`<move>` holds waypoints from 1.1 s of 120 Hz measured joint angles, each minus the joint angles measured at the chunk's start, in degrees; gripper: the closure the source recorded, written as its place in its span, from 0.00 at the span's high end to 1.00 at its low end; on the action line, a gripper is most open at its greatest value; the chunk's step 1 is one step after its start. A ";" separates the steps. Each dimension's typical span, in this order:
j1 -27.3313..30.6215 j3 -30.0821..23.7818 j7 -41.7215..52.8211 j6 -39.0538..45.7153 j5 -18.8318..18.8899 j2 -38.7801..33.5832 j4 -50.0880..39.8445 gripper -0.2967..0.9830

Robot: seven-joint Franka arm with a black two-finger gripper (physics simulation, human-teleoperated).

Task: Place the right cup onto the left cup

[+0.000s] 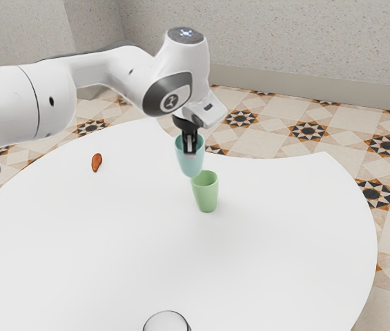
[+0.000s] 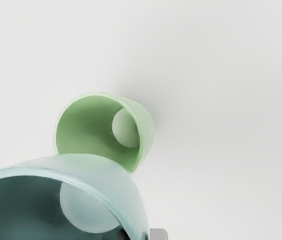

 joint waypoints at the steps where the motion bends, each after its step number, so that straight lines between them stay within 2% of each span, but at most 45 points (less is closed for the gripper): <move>1: 0.01 0.01 0.10 -0.05 0.08 0.20 0.25 0.15; 77: -0.62 -0.04 5.79 -0.48 1.46 8.56 8.79 0.15; 121: -0.25 -0.04 7.72 -0.30 0.25 10.49 8.40 0.16; 132: -0.06 -0.04 8.14 -0.84 0.04 10.39 8.77 0.31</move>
